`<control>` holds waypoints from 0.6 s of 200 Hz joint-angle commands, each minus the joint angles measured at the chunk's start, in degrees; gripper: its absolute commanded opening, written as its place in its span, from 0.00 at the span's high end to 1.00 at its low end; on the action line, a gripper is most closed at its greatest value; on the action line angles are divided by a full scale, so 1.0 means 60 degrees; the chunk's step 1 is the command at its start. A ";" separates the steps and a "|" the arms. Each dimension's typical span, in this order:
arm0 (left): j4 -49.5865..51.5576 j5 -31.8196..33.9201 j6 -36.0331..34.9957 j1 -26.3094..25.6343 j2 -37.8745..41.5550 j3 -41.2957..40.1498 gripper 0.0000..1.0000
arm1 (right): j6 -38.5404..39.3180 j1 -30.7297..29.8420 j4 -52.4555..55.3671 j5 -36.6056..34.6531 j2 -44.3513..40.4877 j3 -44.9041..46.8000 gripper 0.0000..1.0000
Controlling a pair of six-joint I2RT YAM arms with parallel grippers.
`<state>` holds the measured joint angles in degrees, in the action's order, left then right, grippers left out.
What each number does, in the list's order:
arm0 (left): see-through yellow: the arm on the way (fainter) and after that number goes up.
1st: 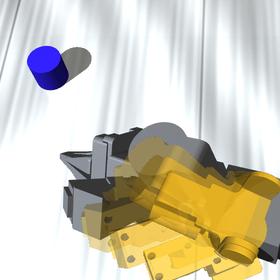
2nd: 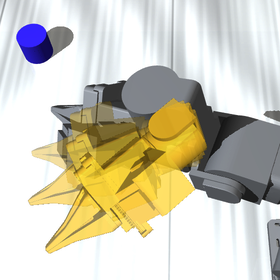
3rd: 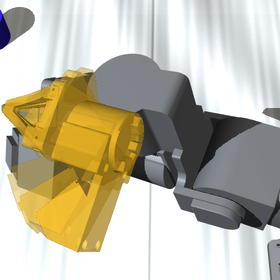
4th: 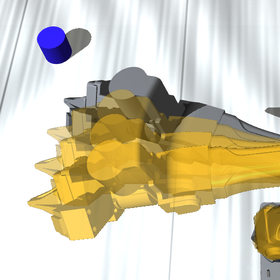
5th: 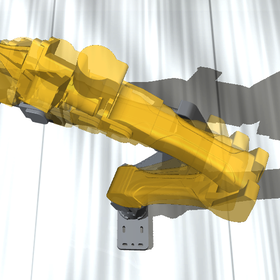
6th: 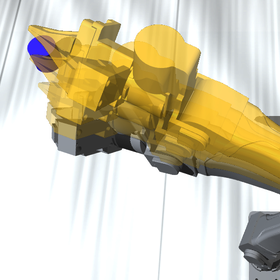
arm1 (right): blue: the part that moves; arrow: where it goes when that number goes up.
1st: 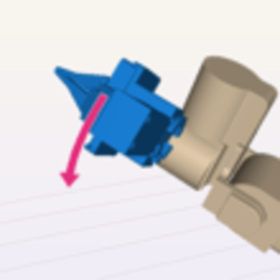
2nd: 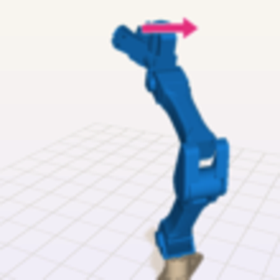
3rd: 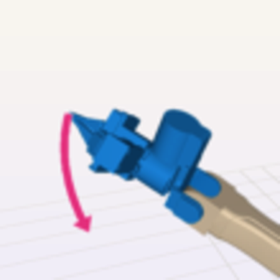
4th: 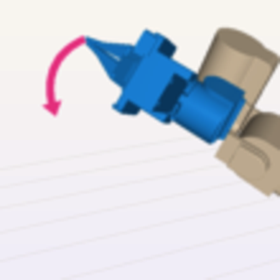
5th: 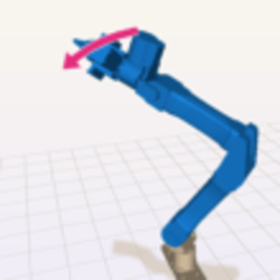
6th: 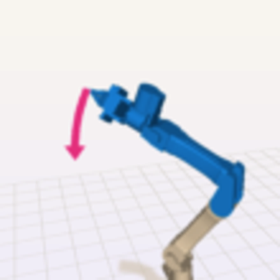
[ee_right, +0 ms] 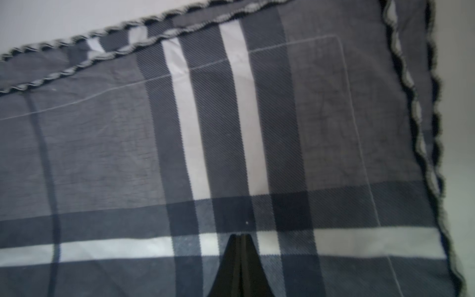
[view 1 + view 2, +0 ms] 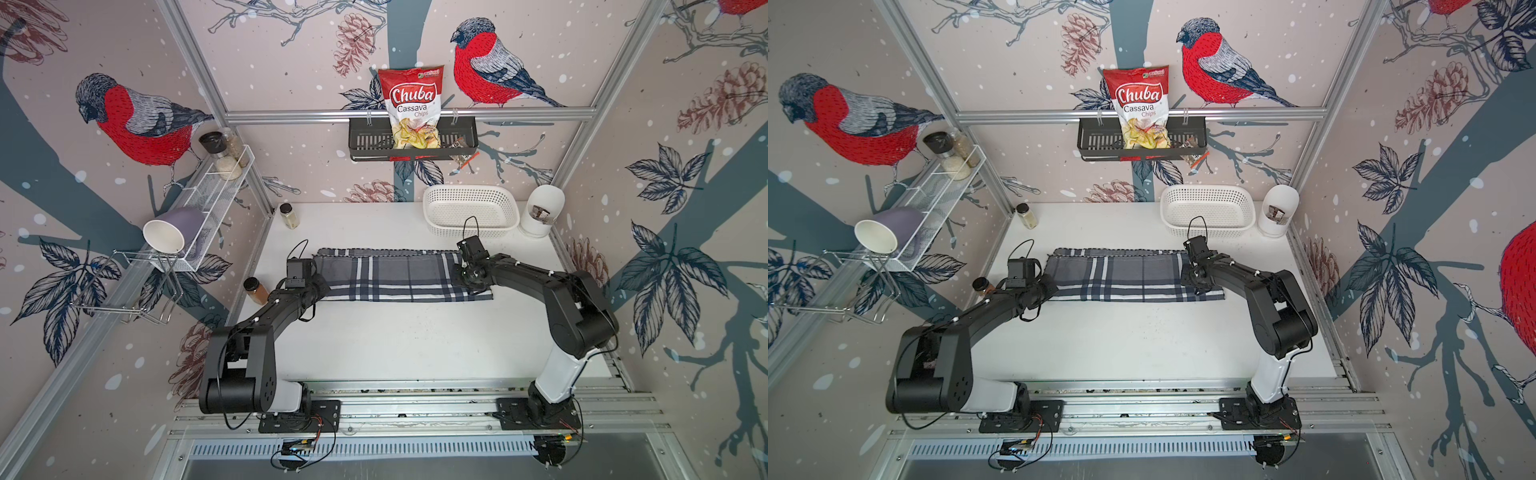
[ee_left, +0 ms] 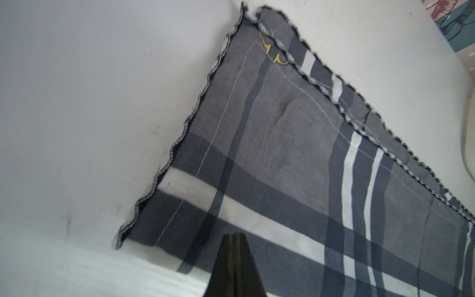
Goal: Roll up the pillowcase
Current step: Adjust the pillowcase at the center of the board.
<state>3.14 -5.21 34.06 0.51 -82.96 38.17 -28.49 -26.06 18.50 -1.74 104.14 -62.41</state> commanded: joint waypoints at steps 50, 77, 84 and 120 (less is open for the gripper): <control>-0.0464 -0.0478 0.0409 -0.0086 -0.2542 0.1269 1.00 | -0.0227 -0.0309 -0.0384 0.0349 0.0063 0.1455 0.93; 0.0046 -0.0060 0.0196 -0.0086 -0.3569 0.2648 1.00 | -0.0506 -0.1127 -0.0358 0.1122 -0.0239 0.1953 0.93; 0.0190 -0.0008 0.0069 -0.0086 -0.3904 0.3086 1.00 | -0.0663 -0.1471 -0.0393 0.1391 -0.0355 0.2079 0.92; 0.1578 0.0396 -0.0694 -0.0086 -0.6202 0.6770 1.00 | -0.1433 -0.4019 -0.0917 0.3455 -0.0309 0.1954 0.89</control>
<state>3.95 -5.82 34.00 0.10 -113.16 67.77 -32.84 -42.61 4.45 5.02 100.44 -50.19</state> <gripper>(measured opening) 0.065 0.092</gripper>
